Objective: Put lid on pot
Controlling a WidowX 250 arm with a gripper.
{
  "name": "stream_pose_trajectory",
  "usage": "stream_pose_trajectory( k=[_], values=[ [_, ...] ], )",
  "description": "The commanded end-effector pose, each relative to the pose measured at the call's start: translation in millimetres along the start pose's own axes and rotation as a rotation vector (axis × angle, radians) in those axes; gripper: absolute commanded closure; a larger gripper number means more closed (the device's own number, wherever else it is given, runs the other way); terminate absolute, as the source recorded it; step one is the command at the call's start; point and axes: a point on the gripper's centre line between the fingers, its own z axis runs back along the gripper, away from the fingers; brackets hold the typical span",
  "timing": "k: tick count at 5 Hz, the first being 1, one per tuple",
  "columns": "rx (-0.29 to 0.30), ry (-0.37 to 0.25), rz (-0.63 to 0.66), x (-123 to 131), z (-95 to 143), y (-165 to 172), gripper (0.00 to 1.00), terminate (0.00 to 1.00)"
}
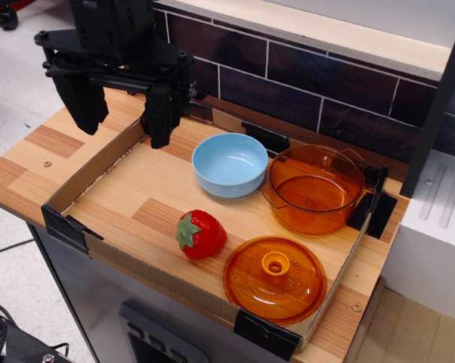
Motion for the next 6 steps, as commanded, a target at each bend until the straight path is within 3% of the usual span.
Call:
stream_pose_trajectory(
  k=[1,4,5,6],
  values=[
    [0.0,0.0,0.0,0.0,0.0,0.0,0.0,0.0],
    [-0.057,0.043,-0.015,15.0,-20.6,-63.1,0.0,0.0],
    [-0.086,0.051,-0.061,11.0,-32.5,-82.3,0.0,0.0],
    [-0.077,0.028,-0.101,-3.0,-49.4,-103.5,0.0,0.0]
  ],
)
